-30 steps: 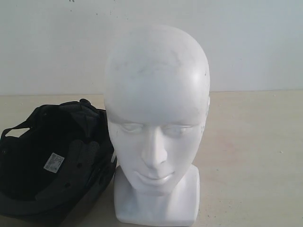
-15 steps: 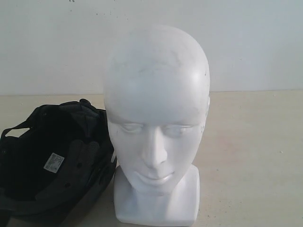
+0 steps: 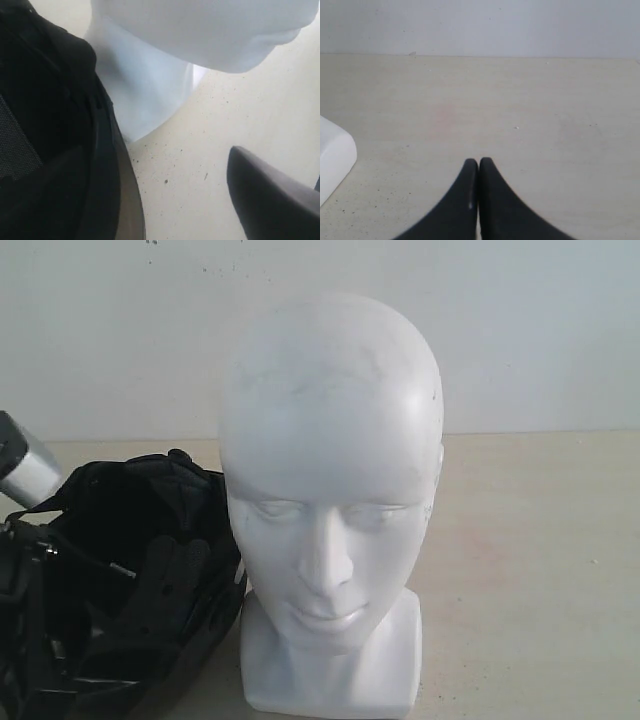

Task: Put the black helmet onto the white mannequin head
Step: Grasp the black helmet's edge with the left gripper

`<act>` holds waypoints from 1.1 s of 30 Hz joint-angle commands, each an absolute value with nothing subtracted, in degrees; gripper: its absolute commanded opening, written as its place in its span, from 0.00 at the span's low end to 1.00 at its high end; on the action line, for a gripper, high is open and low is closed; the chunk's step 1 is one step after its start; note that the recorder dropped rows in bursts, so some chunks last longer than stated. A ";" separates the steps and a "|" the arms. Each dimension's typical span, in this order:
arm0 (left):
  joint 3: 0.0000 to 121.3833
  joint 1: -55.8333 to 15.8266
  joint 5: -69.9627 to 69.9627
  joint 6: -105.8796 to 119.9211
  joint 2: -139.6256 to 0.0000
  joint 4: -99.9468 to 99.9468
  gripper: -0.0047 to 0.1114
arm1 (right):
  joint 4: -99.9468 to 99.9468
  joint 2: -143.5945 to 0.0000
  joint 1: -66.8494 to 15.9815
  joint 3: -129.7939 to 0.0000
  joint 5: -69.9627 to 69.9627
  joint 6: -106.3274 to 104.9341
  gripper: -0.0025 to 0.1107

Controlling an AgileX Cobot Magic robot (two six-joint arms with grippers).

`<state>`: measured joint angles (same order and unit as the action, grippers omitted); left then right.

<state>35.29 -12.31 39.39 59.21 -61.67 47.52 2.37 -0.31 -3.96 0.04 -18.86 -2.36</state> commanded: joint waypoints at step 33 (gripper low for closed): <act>43.66 -17.37 24.81 65.59 -84.63 50.54 0.68 | 2.25 0.00 -4.13 0.00 -18.47 -2.47 0.02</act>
<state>43.27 -17.08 25.70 65.08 -84.55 50.09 2.37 -0.31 -3.96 0.04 -18.86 -2.36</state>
